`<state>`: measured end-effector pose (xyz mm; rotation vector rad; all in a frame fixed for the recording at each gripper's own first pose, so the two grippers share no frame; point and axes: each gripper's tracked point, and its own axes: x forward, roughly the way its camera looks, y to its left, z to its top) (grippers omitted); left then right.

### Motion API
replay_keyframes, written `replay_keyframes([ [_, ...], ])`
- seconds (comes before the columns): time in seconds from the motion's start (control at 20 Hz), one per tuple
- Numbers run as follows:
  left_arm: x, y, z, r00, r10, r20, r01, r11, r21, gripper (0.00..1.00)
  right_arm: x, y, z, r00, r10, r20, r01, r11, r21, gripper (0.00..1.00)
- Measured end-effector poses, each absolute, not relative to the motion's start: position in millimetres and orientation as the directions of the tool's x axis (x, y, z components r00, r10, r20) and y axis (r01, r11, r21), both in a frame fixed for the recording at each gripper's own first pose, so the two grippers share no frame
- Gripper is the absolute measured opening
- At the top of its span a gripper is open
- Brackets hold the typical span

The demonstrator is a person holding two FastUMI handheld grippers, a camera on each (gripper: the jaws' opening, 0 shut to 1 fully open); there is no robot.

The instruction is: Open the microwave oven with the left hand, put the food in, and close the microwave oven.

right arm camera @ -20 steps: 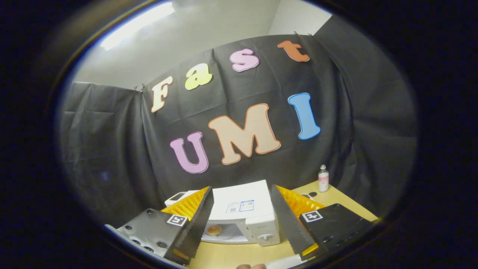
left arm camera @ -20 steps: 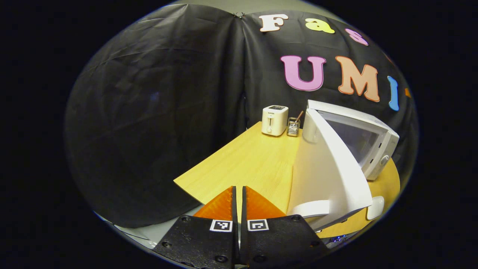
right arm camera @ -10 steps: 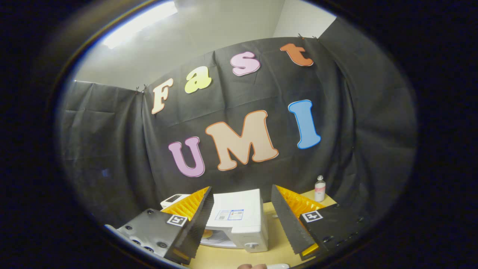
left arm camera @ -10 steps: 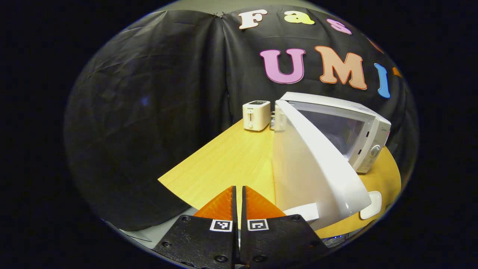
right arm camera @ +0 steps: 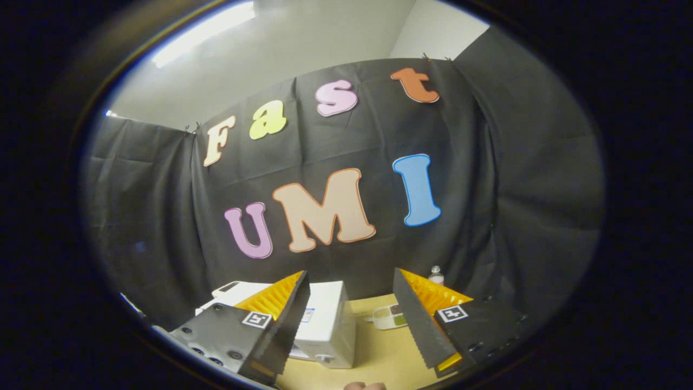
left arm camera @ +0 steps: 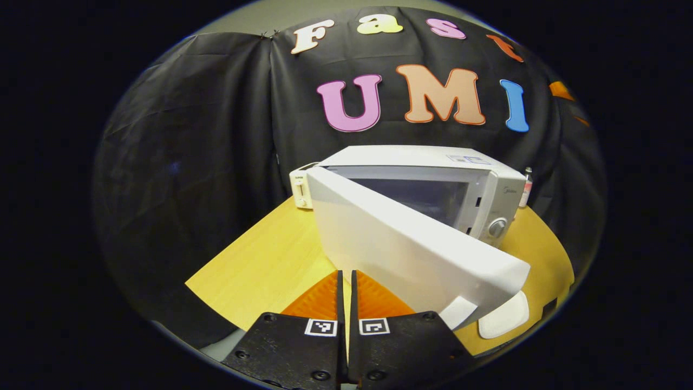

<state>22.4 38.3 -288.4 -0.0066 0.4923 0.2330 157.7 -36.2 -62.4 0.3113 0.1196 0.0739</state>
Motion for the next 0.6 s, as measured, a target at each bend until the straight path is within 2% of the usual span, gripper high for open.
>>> replay_keyframes([
  [0.6,85.7,-23.4,-282.4,0.881,0.127,-0.456,-0.113,0.992,0.056,0.01,136.5,-102.5,-34.7,0.998,0.008,-0.057,0.006,0.968,0.251,0.95],
])
